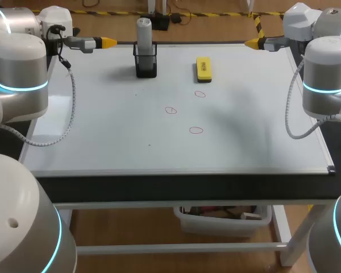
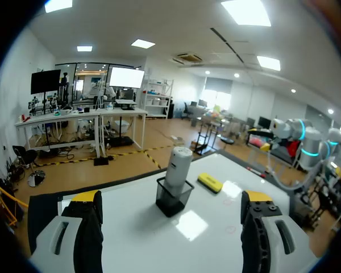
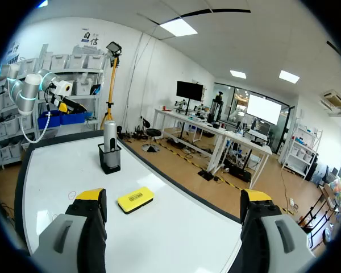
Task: Pick up the inspection probe, press it on each red-marked spot on the whiteboard one by one, put down the probe, pick up the eraser, and wipe off all the red marks.
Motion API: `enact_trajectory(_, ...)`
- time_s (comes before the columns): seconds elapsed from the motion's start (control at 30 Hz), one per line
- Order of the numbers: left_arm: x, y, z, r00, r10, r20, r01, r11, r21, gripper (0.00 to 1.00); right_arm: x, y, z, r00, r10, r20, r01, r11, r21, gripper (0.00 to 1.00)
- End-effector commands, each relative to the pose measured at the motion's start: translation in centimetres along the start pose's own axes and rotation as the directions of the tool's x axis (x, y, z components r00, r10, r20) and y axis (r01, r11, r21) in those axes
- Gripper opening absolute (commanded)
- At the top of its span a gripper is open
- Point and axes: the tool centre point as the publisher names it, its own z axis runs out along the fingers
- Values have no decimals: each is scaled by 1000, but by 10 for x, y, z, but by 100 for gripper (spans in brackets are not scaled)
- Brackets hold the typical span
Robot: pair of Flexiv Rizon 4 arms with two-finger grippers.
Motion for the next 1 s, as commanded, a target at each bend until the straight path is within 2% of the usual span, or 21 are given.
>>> enact_trajectory(0.03,-1,2,1,1000,1,-2,-1,1000,7,100,-1,0,0,1000,0,-1,0,1000,1,100)
enact_trajectory(0.47,-1,2,1,1000,1,-2,-1,1000,7,100,-1,0,0,1000,0,-1,0,1000,1,100)
enact_trajectory(0.57,-6,4,12,994,54,-97,-55,999,-4,100,-1,0,0,1000,0,-1,0,1000,1,100)
enact_trajectory(0.67,-16,4,21,985,82,-152,-79,996,28,100,-1,0,0,1000,0,-1,0,1000,1,100)
enact_trajectory(0.87,-26,-4,43,938,205,-279,-187,978,90,100,-1,0,0,1000,0,-1,0,1000,1,100)
enact_trajectory(0.97,-27,-5,56,881,301,-366,-261,953,154,100,-1,0,0,1000,0,-1,0,1000,1,100)
enact_trajectory(1.0,-28,-4,60,863,309,-399,-256,949,182,100,-1,0,0,1000,0,-1,0,1000,1,100)
